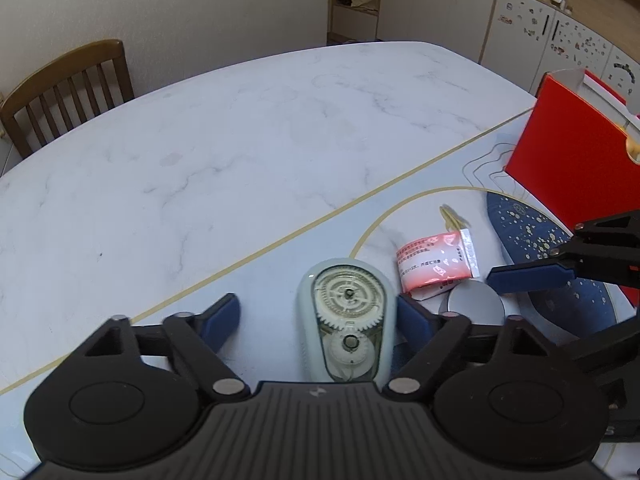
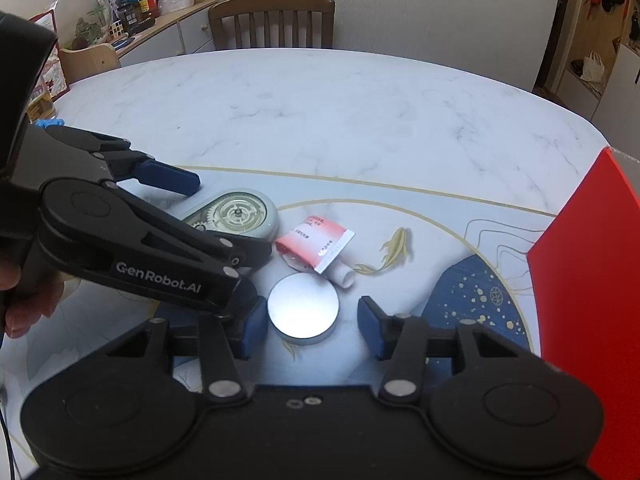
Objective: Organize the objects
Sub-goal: 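Grasp the green correction-tape dispenser with the left gripper while the right grasps the silver tin, then carry the dispenser and silver tin into the red box and open both grippers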
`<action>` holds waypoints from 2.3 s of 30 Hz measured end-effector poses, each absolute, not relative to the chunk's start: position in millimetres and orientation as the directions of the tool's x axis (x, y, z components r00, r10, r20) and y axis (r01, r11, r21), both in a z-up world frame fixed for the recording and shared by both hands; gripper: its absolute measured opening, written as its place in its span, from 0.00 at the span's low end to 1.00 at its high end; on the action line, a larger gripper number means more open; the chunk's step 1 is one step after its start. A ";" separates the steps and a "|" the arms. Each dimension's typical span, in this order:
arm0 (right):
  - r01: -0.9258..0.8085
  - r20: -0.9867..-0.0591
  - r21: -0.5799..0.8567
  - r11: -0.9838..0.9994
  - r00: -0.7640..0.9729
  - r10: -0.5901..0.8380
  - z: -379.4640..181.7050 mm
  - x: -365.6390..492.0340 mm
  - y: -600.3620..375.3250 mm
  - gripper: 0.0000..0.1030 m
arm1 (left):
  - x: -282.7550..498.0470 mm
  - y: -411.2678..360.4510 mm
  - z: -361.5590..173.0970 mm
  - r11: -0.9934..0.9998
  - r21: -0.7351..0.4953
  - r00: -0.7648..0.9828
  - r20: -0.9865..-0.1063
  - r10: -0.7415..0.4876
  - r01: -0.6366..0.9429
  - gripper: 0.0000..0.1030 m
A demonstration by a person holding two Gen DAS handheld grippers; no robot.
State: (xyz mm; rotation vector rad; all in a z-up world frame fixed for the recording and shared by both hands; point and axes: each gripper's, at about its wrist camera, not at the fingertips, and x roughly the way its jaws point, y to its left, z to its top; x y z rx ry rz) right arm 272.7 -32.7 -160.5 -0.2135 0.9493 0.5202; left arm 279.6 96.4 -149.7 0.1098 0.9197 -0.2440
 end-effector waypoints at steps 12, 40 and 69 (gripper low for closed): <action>-0.473 -0.825 0.057 0.879 0.474 0.309 -154.5 270.3 -39.5 0.37 | 269.7 86.4 -144.5 0.962 0.022 0.573 -0.807 -0.143 0.272 0.50; -0.475 -0.758 0.137 0.869 0.515 0.400 -72.0 217.6 -107.9 0.37 | 200.0 67.6 -66.3 0.965 -0.066 0.590 -0.780 -0.209 0.255 0.50; -0.358 -0.705 0.129 0.925 0.623 0.340 -46.2 220.2 -279.0 0.37 | 194.5 -100.6 0.3 0.894 -0.094 0.594 -0.716 -0.366 0.438 0.49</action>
